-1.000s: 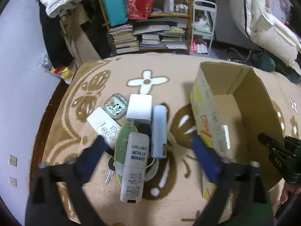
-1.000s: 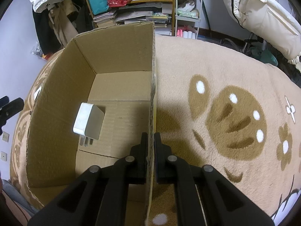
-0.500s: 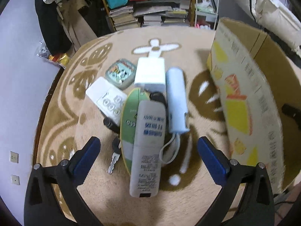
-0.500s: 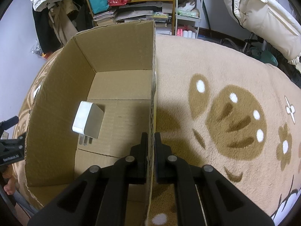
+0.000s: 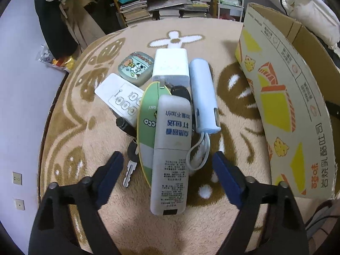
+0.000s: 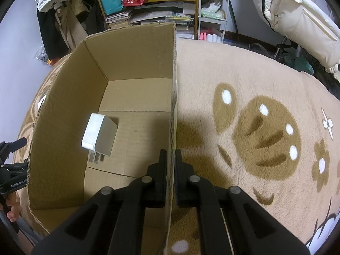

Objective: Organize rigid objects
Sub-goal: 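Return the left gripper to the cluster above the white spray bottle, then grasp the white TV remote with the left gripper and lift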

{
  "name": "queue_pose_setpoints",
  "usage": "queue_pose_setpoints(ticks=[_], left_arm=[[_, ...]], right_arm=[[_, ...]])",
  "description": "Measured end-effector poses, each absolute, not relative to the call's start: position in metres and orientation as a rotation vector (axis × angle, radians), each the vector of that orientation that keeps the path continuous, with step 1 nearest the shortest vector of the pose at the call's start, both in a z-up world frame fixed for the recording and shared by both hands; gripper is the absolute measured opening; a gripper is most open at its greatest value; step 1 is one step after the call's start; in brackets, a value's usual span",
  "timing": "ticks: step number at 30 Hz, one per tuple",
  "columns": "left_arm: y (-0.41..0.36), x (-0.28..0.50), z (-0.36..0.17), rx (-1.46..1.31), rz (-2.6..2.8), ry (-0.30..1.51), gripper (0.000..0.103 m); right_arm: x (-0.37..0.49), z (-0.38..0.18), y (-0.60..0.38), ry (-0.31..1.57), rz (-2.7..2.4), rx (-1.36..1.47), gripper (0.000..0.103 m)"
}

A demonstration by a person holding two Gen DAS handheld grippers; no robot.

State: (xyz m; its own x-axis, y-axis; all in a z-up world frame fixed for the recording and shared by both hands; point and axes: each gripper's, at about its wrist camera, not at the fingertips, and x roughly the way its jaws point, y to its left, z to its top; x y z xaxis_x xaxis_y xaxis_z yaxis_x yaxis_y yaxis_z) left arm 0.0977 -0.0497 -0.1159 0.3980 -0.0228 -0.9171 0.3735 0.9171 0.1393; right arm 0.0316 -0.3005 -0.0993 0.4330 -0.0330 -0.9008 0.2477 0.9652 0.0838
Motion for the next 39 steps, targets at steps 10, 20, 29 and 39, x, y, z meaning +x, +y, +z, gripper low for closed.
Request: queue_pose_setpoints(ticks=[10,20,29,39], left_arm=[[-0.056,0.093,-0.129,0.39,-0.302,1.184,0.048],[-0.065,0.085,-0.133,0.474,-0.303,1.167,0.047],[-0.068,0.083,-0.14,0.51,-0.301,1.156,0.049],[-0.074,0.082,-0.149,0.567,-0.293,1.131,0.05]], right_arm=[[0.031,-0.101,-0.301,1.115,-0.172,0.233,0.007],[0.031,-0.101,-0.302,1.115,-0.173,0.231,0.007],[0.031,-0.102,-0.303,1.116,-0.172,0.231,0.007],[0.031,-0.102,-0.303,1.116,-0.172,0.231,0.007]])
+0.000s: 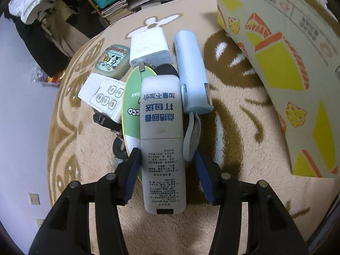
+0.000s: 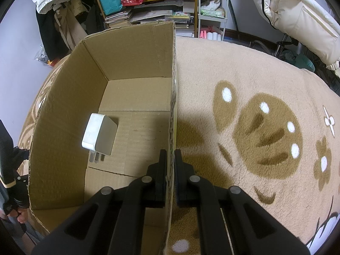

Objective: Organize rigid objects
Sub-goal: 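Grasp the white TV remote with the left gripper and lift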

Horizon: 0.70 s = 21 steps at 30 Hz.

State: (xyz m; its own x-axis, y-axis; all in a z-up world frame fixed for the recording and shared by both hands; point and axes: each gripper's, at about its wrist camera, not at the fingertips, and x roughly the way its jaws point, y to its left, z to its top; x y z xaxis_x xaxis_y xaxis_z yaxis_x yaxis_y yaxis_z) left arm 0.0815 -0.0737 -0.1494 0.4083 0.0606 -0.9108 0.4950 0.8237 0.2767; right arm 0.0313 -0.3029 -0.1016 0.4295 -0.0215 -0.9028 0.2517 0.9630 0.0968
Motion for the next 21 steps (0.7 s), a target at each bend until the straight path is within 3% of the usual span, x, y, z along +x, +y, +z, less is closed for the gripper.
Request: queue_pose_setpoints(ticks=[7,21], left_arm=[[-0.075,0.082,-0.15,0.565,-0.29,1.121,0.045],[-0.06,0.089,-0.144,0.476,-0.336,1.192,0.046]], right_arm=[[0.031,-0.101,-0.304,1.115,-0.172,0.234,0.007],[0.031,-0.103,-0.303,1.116,-0.171,0.233,0.007]])
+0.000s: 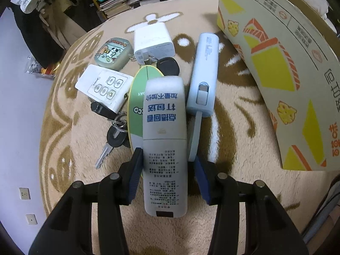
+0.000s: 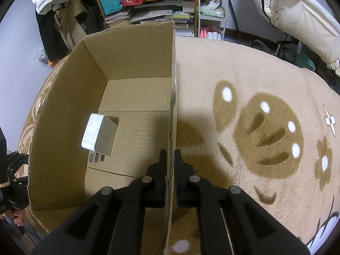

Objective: Organize rigid objects
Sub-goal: 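Grasp the white TV remote with the left gripper and lift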

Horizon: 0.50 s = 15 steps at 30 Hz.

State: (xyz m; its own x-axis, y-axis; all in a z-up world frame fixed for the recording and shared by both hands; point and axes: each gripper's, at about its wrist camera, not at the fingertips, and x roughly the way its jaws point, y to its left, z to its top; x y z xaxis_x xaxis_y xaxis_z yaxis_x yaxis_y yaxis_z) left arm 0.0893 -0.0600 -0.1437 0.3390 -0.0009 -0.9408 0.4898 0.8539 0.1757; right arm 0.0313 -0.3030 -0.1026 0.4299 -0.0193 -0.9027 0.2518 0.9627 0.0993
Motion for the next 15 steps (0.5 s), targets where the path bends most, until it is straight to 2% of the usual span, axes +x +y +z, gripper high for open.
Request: queue_pose_setpoints(ticks=[9,10,15], left_arm=[[-0.059,0.082,-0.146,0.499,-0.362,1.221,0.046],[-0.06,0.08,-0.146,0.497,-0.358,1.218,0.041],[-0.056,0.083,-0.143,0.465,-0.333,1.211,0.039]], right_arm=[[0.031,-0.103,-0.303,1.117,-0.171,0.233,0.007],[0.031,-0.103,-0.303,1.117,-0.171,0.233,0.007],[0.031,-0.103,-0.303,1.117,-0.171,0.234,0.007]])
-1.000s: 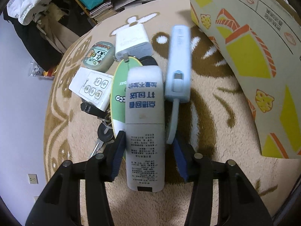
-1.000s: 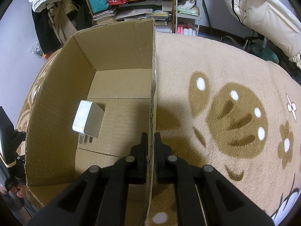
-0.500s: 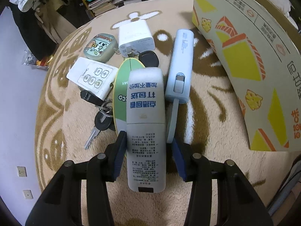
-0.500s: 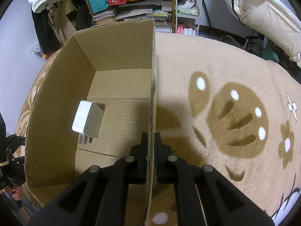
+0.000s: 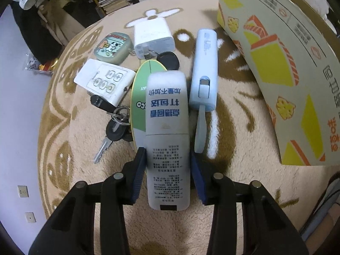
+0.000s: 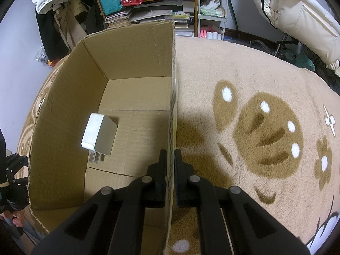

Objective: Organize rigid objects
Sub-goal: 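Grasp the white TV remote with the left gripper and lift, then carry the remote with the left gripper into the box and release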

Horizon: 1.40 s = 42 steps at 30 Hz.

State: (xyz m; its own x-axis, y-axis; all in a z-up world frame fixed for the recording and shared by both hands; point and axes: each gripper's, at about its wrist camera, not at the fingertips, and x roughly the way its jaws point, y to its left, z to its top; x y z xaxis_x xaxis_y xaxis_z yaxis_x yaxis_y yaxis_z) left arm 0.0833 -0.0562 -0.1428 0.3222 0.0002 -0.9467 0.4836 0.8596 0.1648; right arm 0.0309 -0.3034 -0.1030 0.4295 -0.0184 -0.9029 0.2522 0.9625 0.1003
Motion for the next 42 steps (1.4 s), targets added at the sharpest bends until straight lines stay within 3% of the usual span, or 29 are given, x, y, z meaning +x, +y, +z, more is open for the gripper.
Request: queue_pose_setpoints(ticks=[15,42], left_arm=[[-0.038,0.097,-0.113,0.286,-0.283,1.172,0.039],[-0.045,0.093,-0.063,0.255,-0.287,1.05,0.039]], right_arm=[[0.031,-0.103,-0.303,1.117,-0.171,0.233,0.007],[0.031,-0.103,-0.303,1.12,-0.172,0.231,0.007]])
